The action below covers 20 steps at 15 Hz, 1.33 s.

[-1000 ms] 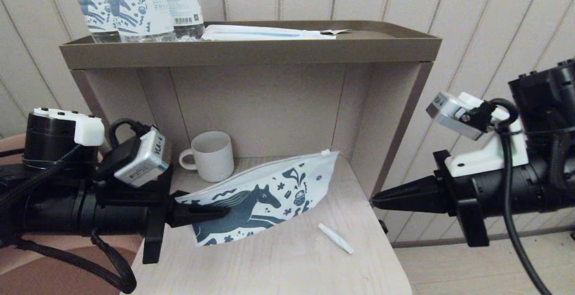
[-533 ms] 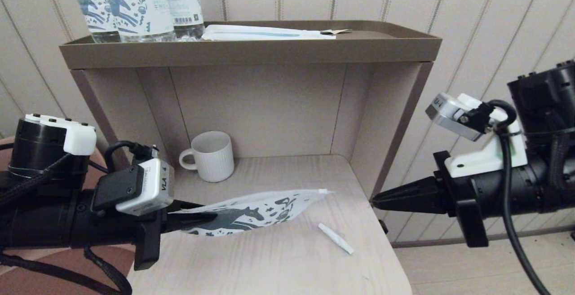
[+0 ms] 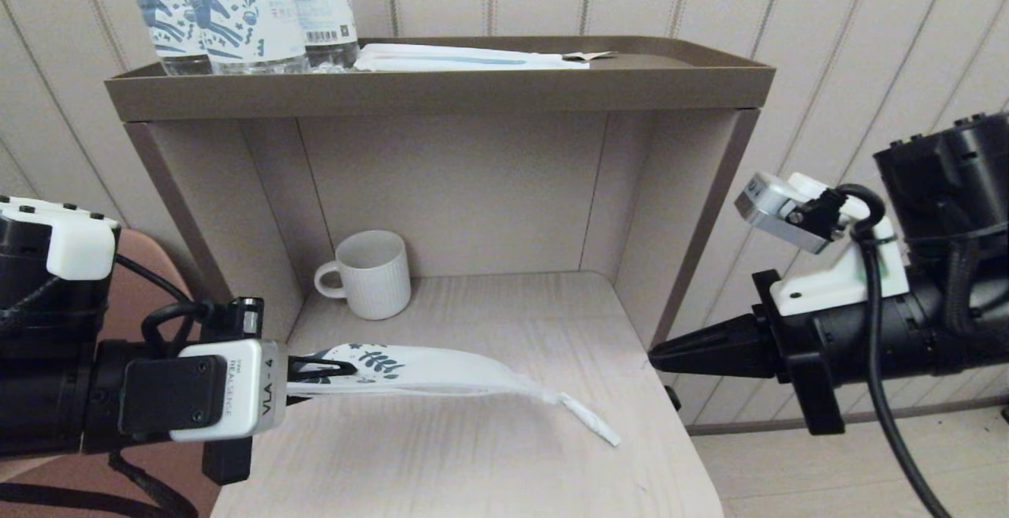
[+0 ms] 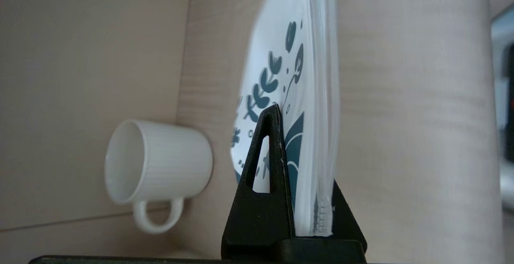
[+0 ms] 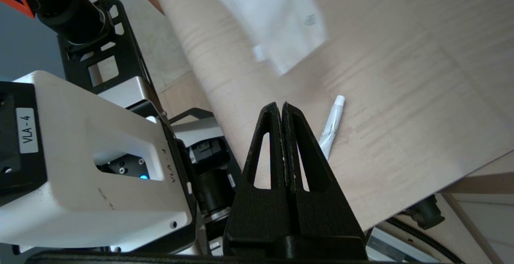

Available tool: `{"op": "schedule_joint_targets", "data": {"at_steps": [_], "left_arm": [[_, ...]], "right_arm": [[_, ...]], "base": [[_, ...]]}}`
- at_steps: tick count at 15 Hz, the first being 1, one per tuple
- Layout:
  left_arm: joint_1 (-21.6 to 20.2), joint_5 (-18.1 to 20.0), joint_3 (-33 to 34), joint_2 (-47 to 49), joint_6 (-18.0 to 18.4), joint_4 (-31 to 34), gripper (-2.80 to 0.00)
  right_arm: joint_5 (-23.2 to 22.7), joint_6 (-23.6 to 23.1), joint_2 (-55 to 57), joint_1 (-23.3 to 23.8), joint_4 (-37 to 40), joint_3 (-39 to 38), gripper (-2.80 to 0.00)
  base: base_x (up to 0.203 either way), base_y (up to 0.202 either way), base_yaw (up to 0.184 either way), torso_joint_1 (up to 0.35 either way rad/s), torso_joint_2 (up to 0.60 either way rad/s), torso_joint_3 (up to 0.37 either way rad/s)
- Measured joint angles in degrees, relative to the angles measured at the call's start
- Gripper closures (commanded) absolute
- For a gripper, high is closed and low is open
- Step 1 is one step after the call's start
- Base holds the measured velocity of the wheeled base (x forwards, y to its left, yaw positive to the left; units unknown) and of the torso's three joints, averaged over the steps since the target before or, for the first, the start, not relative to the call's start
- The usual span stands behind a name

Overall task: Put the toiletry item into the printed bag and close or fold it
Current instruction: Pick up the toothpaste

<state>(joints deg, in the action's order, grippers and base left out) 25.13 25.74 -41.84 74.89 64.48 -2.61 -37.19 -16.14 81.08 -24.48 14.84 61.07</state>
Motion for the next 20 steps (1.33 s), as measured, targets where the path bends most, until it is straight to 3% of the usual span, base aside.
{"op": "schedule_joint_targets", "data": {"at_steps": [5,6,16,20], "left_arm": [[-0.02,-0.24,-0.77,-0.91,0.17,0.08,0.0],[0.0,-0.22,-0.9,-0.92,0.17,0.09,0.0],[-0.02,-0.22,-1.66,-0.95,0.0,0.16,0.0],[-1.15,-0.22,-1.49,-1.66,-0.04,-0.06,0.0]], "right_arm": [[3.49,-0.01,2.19,-0.49,0.26,0.02,0.0],[3.96,-0.07,2.4,-0.54,0.09,-0.26,-2.8],[8.28,-1.49,9.59,-0.96,-0.43,-1.27,-2.8],[8.44,-1.58,13.66,-1.33,-4.88,-3.79,-2.8]], "base": [[0.0,0.0,0.0,0.0,0.0,0.0],[0.0,0.0,0.0,0.0,0.0,0.0],[0.0,0.0,0.0,0.0,0.0,0.0],[0.0,0.0,0.0,0.0,0.0,0.0]]}}
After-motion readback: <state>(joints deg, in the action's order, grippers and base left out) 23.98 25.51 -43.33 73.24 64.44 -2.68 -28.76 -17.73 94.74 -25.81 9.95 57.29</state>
